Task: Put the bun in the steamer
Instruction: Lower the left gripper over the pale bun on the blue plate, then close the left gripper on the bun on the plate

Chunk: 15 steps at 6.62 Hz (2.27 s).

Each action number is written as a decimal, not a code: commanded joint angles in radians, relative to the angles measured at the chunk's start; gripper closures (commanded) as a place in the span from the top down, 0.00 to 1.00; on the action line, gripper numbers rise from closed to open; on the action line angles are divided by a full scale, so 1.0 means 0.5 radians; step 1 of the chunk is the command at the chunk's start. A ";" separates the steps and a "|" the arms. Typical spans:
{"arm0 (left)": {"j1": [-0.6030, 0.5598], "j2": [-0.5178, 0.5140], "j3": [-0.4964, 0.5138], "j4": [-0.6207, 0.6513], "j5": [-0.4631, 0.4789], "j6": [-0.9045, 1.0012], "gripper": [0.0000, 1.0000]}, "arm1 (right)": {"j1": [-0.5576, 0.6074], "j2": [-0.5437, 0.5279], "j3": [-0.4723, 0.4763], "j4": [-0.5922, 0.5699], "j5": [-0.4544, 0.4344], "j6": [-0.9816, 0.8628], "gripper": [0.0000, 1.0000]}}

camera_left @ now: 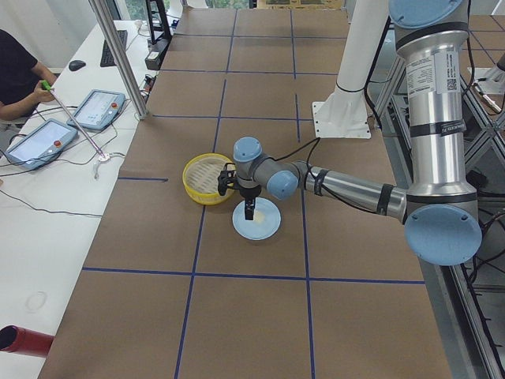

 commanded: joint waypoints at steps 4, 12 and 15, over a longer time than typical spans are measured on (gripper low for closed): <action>0.233 -0.007 0.198 -0.281 0.121 -0.257 1.00 | 0.000 0.000 0.000 0.000 0.000 0.000 1.00; 0.306 -0.053 0.288 -0.429 0.188 -0.281 0.88 | 0.000 0.000 0.000 0.000 0.000 0.000 1.00; 0.306 -0.053 0.288 -0.432 0.191 -0.281 0.66 | 0.000 0.000 0.000 0.000 0.000 0.000 1.00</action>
